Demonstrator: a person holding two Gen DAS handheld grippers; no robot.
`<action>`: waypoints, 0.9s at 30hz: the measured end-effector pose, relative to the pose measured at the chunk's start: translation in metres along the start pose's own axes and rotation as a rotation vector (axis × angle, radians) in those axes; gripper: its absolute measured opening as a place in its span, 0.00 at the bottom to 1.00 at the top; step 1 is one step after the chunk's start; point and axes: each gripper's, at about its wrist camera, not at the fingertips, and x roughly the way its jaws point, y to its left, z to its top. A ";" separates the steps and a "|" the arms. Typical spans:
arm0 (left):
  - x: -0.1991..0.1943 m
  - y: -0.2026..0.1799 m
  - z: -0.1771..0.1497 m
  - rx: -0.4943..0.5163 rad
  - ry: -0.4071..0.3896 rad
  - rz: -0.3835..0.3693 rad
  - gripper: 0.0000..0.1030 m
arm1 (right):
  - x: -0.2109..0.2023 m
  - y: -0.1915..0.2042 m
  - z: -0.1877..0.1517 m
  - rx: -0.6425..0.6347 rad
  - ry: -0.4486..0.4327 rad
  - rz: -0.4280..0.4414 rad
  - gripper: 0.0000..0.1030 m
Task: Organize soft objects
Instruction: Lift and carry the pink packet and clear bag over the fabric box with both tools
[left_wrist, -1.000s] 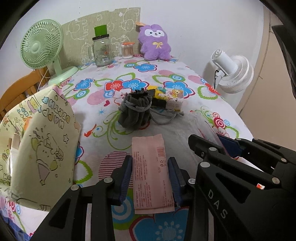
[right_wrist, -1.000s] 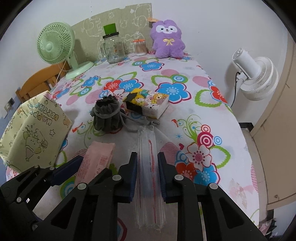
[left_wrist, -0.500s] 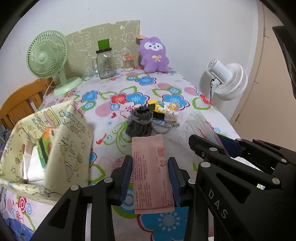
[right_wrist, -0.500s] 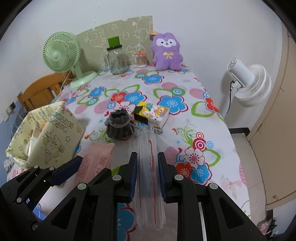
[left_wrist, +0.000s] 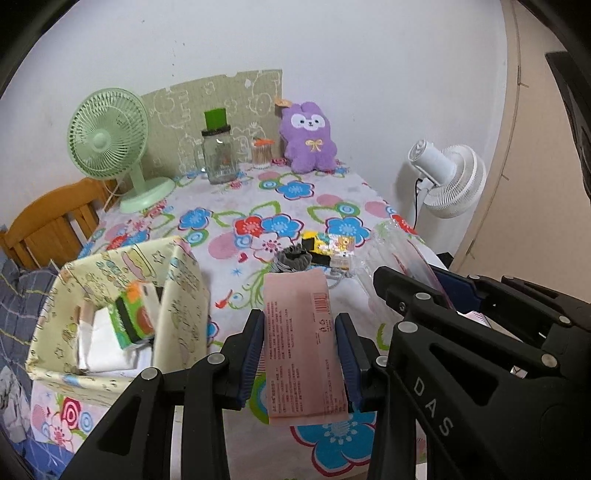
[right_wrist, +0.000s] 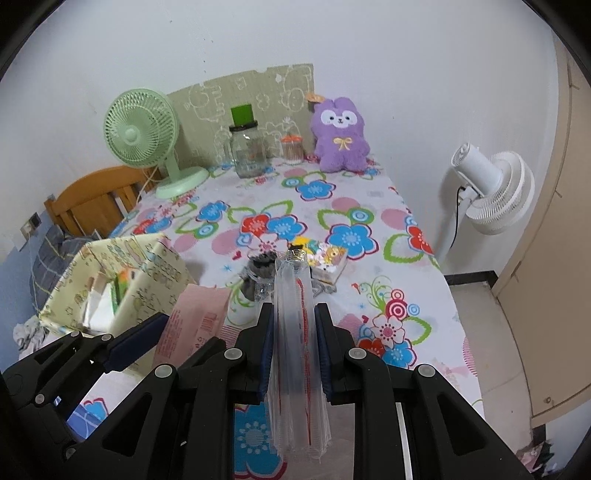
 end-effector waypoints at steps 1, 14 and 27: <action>-0.002 0.001 0.000 0.001 -0.003 0.000 0.39 | -0.002 0.001 0.001 0.000 -0.004 0.000 0.23; -0.028 0.025 0.008 -0.010 -0.062 0.019 0.39 | -0.023 0.031 0.014 -0.037 -0.047 0.001 0.23; -0.043 0.063 0.012 -0.030 -0.092 0.063 0.39 | -0.024 0.071 0.026 -0.072 -0.074 0.028 0.23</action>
